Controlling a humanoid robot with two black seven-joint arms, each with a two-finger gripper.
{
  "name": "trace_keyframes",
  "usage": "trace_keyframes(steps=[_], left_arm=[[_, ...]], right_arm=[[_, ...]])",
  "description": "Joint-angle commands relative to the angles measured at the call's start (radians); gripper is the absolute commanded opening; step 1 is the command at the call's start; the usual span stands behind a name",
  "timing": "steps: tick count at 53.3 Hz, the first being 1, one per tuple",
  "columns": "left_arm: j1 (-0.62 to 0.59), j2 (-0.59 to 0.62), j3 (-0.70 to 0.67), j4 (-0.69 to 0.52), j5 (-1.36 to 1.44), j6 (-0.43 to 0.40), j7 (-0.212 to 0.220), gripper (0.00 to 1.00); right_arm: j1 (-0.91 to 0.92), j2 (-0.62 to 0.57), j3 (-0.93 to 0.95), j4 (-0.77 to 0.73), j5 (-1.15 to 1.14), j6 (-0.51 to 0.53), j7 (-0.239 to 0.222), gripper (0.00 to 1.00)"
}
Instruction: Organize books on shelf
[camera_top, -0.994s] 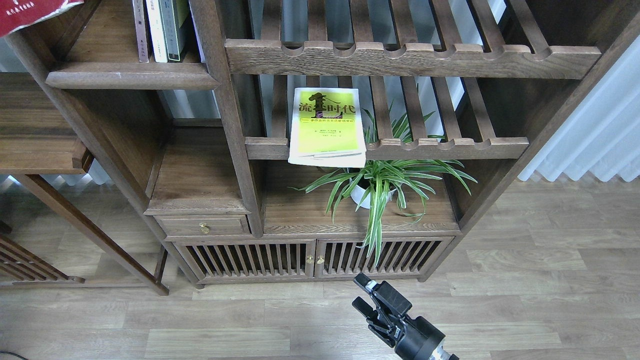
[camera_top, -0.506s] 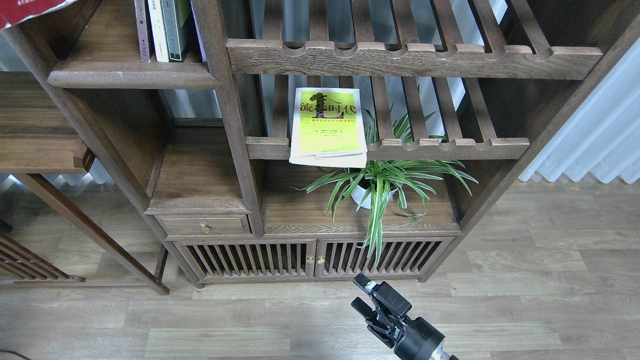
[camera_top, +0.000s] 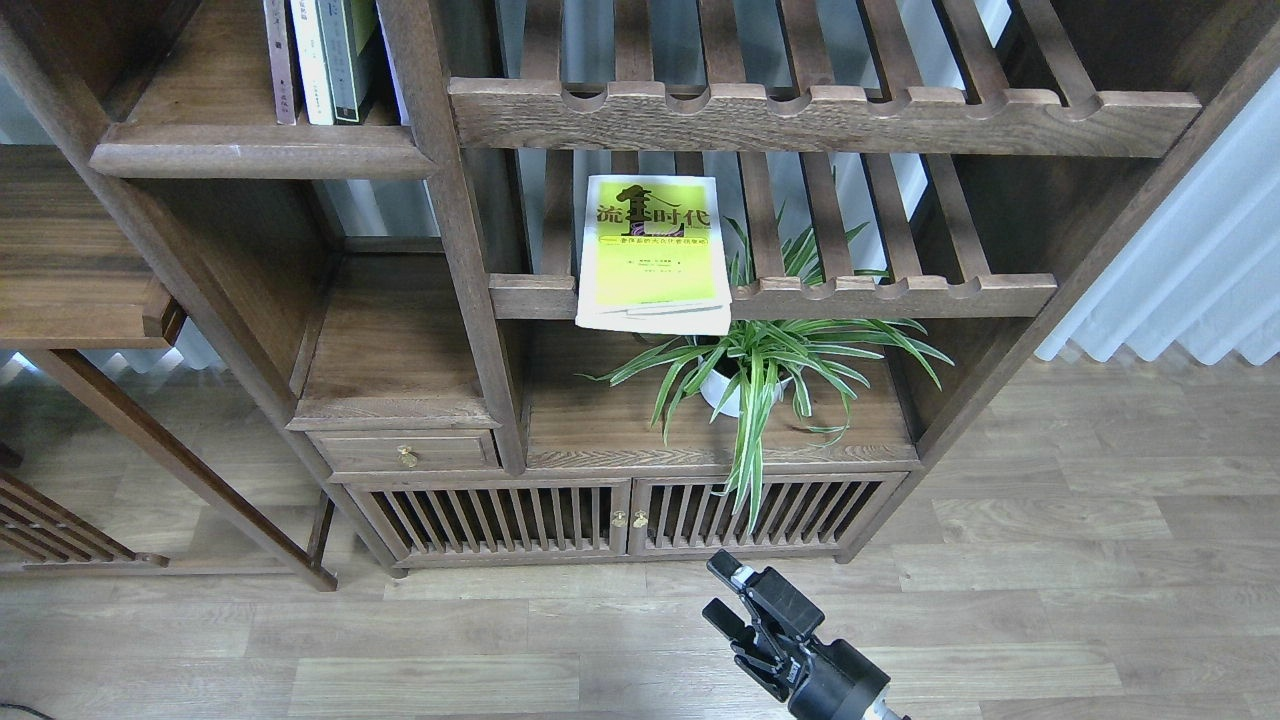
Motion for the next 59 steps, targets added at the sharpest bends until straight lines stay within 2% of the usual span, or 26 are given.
trace_keyframes(steps=[1, 18, 29, 39, 48, 53, 59], left_arm=[[-0.034, -0.041, 0.014, 0.072, 0.028, 0.000, -0.033, 0.05], [-0.072, -0.131, 0.026, 0.159, 0.106, 0.000, -0.113, 0.05], [-0.095, -0.202, 0.034, 0.218, 0.181, 0.000, -0.208, 0.05], [-0.095, -0.243, 0.034, 0.254, 0.203, 0.000, -0.238, 0.05], [-0.095, -0.284, 0.035, 0.291, 0.231, 0.000, -0.296, 0.05], [-0.094, -0.295, 0.035, 0.307, 0.232, 0.000, -0.312, 0.05], [-0.092, -0.303, 0.058, 0.319, 0.246, 0.000, -0.358, 0.05]], right_arm=[[-0.001, 0.004, 0.001, 0.001, 0.000, 0.000, 0.000, 0.98], [0.001, 0.021, -0.001, 0.001, 0.000, 0.000, -0.002, 0.98], [0.001, 0.031, -0.002, -0.001, 0.000, 0.000, -0.002, 0.98], [0.001, 0.031, -0.002, 0.001, 0.000, 0.000, -0.002, 0.98], [0.001, 0.037, -0.004, 0.001, 0.001, 0.000, -0.002, 0.98], [0.001, 0.044, -0.004, 0.001, 0.001, 0.000, -0.002, 0.98], [0.001, 0.051, -0.004, 0.001, 0.001, 0.000, -0.002, 0.98]])
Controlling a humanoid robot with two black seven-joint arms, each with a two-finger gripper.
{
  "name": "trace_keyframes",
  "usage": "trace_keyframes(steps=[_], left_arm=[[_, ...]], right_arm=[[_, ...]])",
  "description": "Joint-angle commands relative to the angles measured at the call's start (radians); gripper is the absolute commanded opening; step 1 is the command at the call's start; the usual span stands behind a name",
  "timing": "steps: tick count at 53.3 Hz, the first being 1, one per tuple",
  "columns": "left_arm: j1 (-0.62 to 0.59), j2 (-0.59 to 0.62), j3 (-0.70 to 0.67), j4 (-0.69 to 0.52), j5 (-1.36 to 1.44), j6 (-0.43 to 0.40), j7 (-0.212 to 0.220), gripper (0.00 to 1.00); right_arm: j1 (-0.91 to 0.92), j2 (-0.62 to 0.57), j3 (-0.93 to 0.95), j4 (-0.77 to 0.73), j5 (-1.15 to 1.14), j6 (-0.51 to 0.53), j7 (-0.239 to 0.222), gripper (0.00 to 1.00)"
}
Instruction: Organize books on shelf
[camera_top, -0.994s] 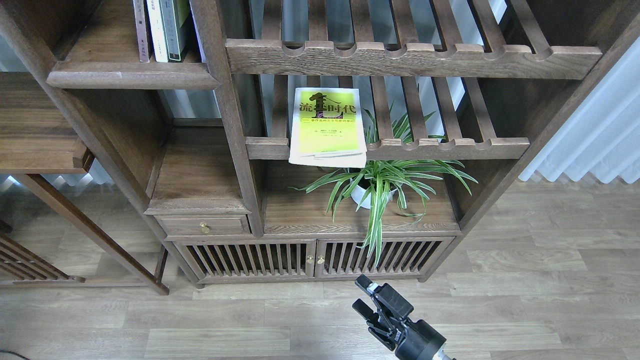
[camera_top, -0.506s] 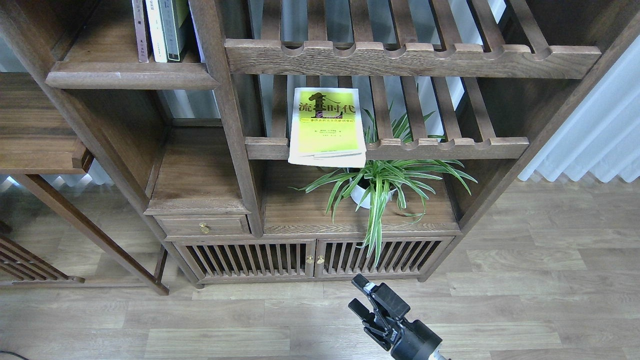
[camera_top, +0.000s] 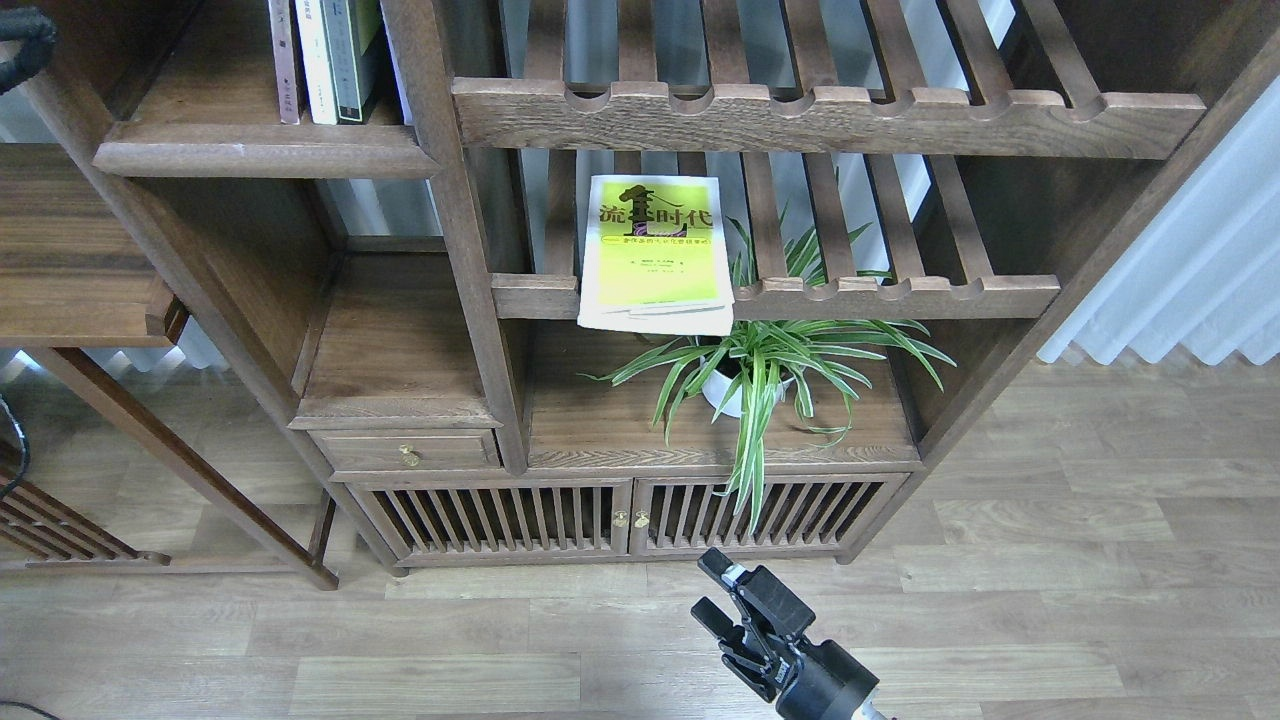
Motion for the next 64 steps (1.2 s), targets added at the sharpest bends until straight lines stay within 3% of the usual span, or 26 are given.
trace_keyframes(steps=[1, 9, 23, 43, 64], left_arm=[[0.005, -0.009, 0.029, 0.014, 0.012, 0.000, -0.049, 0.05], [0.011, -0.015, 0.053, 0.025, 0.013, 0.000, -0.095, 0.05], [0.033, -0.046, 0.053, 0.057, 0.002, 0.000, -0.112, 0.05], [0.029, -0.060, 0.128, 0.134, 0.035, 0.000, -0.250, 0.05], [0.052, -0.061, 0.141, 0.135, 0.041, 0.000, -0.250, 0.07]], right_arm=[[0.000, 0.010, 0.000, 0.000, 0.000, 0.000, 0.000, 0.98], [0.000, 0.022, 0.002, 0.000, 0.002, 0.000, 0.002, 0.98], [0.005, 0.030, 0.002, 0.000, 0.002, 0.000, 0.002, 0.98], [0.009, 0.040, 0.002, 0.000, 0.008, 0.000, 0.000, 0.98], [0.009, 0.043, 0.002, 0.000, 0.009, 0.000, 0.002, 0.98]])
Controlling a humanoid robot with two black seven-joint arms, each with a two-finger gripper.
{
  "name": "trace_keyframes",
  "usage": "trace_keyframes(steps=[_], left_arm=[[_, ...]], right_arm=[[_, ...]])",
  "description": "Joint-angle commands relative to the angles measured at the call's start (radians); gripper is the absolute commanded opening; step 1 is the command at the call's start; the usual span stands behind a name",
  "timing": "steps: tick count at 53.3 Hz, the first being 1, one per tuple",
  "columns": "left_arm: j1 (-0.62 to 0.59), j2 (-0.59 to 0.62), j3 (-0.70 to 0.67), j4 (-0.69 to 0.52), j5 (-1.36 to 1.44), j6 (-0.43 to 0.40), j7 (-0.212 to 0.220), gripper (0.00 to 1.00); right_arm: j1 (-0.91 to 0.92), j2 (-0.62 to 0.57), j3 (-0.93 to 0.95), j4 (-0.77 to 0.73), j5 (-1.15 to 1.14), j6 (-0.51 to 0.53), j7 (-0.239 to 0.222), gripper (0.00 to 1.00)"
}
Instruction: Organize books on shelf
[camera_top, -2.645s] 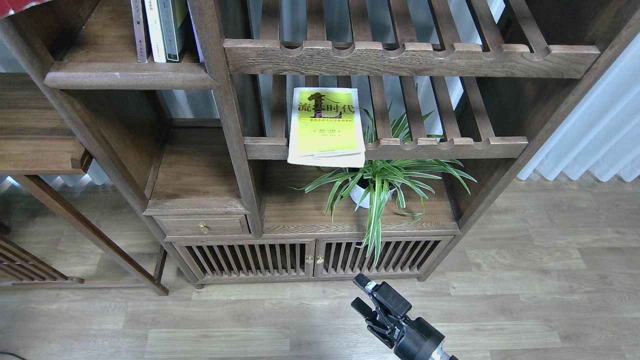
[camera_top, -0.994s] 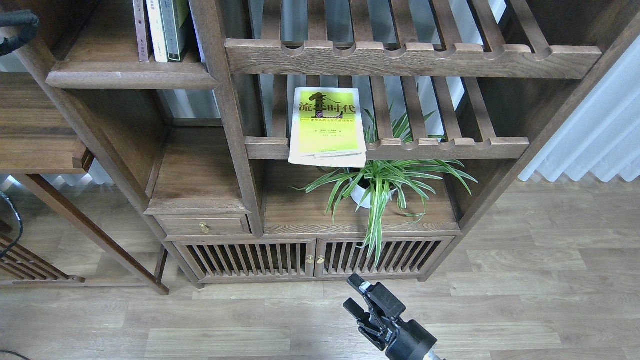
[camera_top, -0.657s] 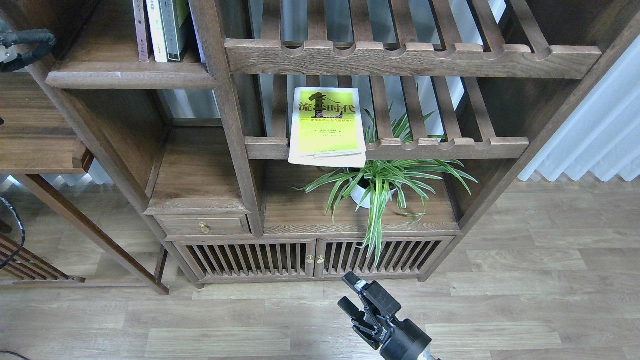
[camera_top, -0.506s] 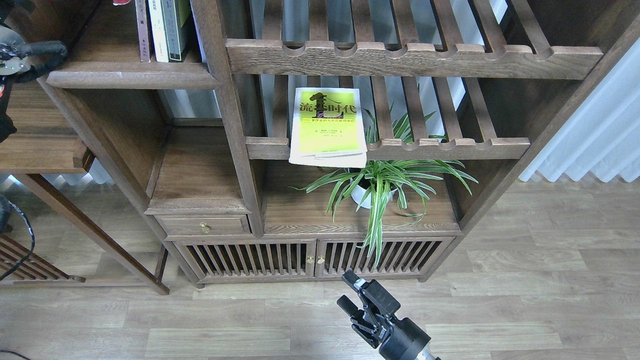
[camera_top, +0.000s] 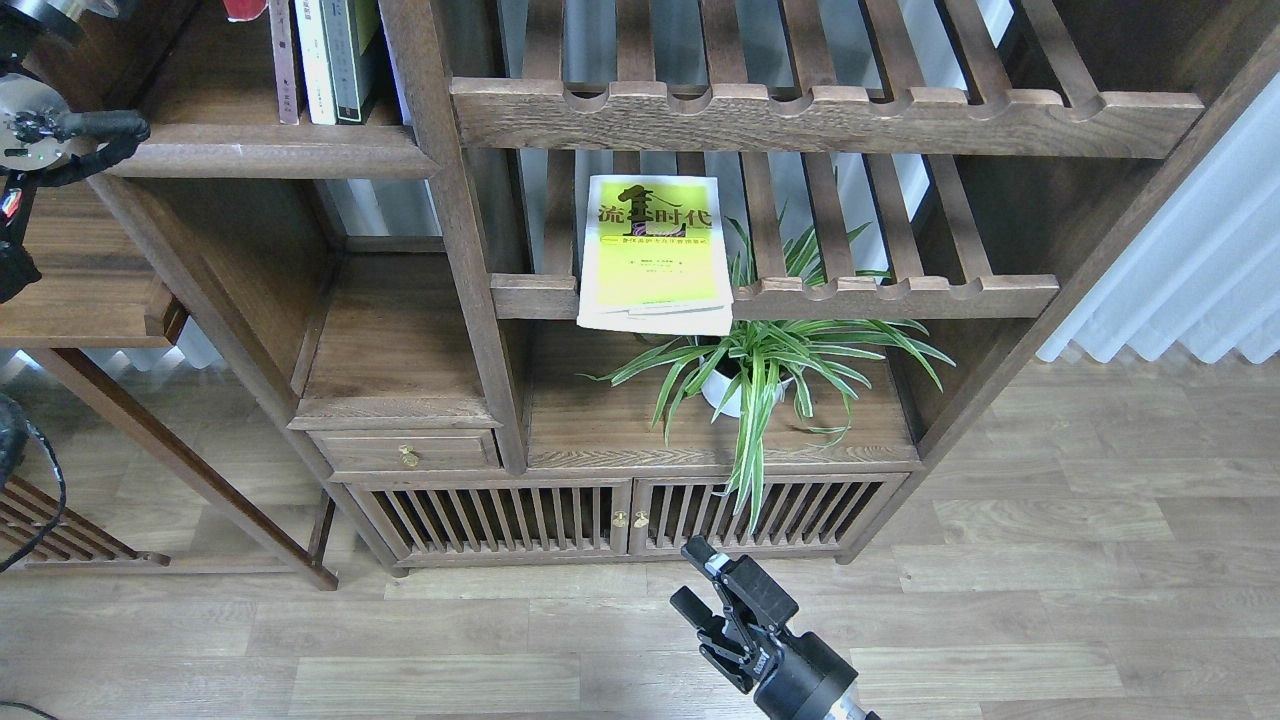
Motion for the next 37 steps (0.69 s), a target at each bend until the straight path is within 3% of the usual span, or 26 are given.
trace_keyframes(steps=[1, 11, 14, 16, 22, 25, 30, 37], left_arm=[[0.016, 0.001, 0.003, -0.003, 0.003, 0.000, 0.000, 0.07], [0.025, -0.001, 0.001, -0.003, 0.032, 0.000, 0.000, 0.10], [0.026, -0.001, 0.001, -0.003, 0.032, 0.000, 0.000, 0.16], [0.026, -0.001, 0.001, -0.003, 0.032, 0.000, 0.000, 0.27], [0.030, -0.001, 0.001, -0.003, 0.032, 0.000, 0.000, 0.47], [0.033, -0.002, 0.000, -0.003, 0.032, 0.000, 0.000, 0.49], [0.034, -0.008, -0.003, -0.003, 0.032, 0.000, 0.000, 0.61], [0.036, -0.012, -0.003, -0.008, 0.031, 0.000, 0.000, 0.62]], right_arm=[[-0.002, 0.000, 0.001, 0.000, 0.000, 0.000, 0.000, 0.98], [-0.003, 0.000, 0.001, 0.006, 0.000, 0.000, 0.001, 0.98], [-0.003, 0.002, 0.001, 0.009, 0.000, 0.000, 0.001, 0.98], [-0.005, 0.002, 0.003, 0.011, 0.000, 0.000, 0.001, 0.98], [-0.006, 0.000, 0.003, 0.012, 0.000, 0.000, 0.001, 0.98], [-0.006, -0.001, 0.004, 0.012, 0.000, 0.000, 0.001, 0.98], [-0.006, -0.001, 0.004, 0.012, 0.000, 0.000, 0.001, 0.98], [-0.006, -0.001, 0.004, 0.012, 0.000, 0.000, 0.001, 0.98]])
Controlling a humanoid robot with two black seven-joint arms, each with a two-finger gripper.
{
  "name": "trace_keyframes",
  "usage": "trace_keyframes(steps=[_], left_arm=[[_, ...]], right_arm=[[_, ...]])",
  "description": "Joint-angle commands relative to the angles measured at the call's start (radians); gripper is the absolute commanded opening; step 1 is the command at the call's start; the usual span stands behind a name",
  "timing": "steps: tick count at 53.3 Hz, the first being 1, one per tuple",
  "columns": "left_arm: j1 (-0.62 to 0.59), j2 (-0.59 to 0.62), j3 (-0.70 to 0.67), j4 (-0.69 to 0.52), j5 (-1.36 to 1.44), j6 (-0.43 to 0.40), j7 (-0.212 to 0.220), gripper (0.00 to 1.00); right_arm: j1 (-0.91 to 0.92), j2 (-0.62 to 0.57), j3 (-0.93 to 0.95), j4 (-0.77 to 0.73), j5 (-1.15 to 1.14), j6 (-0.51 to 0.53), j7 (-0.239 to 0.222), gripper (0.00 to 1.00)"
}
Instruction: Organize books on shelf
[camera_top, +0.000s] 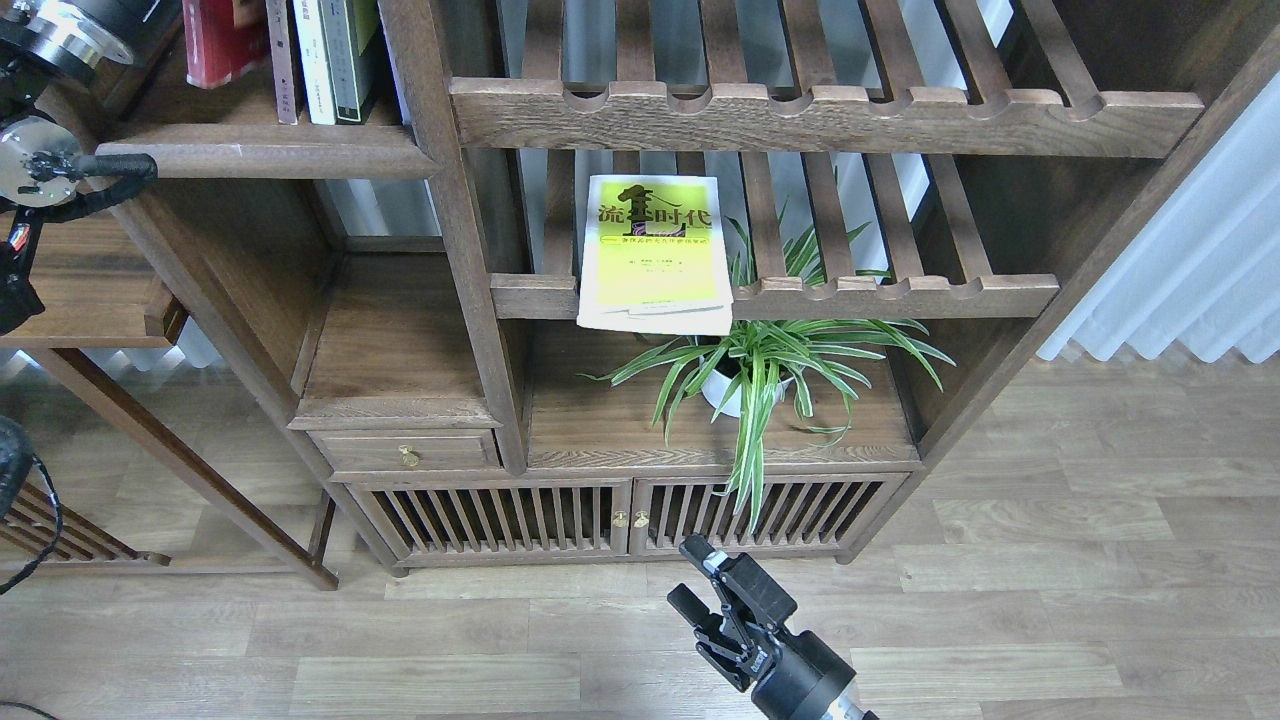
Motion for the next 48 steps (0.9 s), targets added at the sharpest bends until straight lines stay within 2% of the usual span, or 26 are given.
trace_keyframes(steps=[1, 13, 23, 30, 40, 48], left_arm=[[0.001, -0.002, 0.000, -0.006, -0.004, 0.000, 0.000, 0.62], [0.009, -0.018, -0.009, -0.050, -0.023, 0.000, 0.000, 0.64], [0.064, 0.001, -0.026, -0.160, -0.047, 0.000, 0.000, 0.64], [0.127, 0.041, -0.046, -0.249, -0.049, 0.000, 0.000, 0.64], [0.265, 0.119, -0.164, -0.400, -0.049, 0.000, 0.000, 0.64], [0.356, 0.133, -0.251, -0.499, -0.052, 0.000, 0.000, 0.64]], right_arm=[[0.000, 0.000, 0.000, 0.000, 0.000, 0.000, 0.001, 0.98], [-0.006, -0.002, 0.019, 0.001, 0.001, 0.000, 0.001, 0.98], [-0.035, -0.003, 0.036, 0.035, 0.000, 0.000, 0.004, 0.98], [-0.040, -0.002, 0.036, 0.043, 0.000, 0.000, 0.004, 0.98], [-0.058, 0.000, 0.037, 0.070, 0.000, 0.000, 0.004, 0.98], [-0.072, 0.000, 0.037, 0.110, -0.003, 0.000, 0.004, 0.98]])
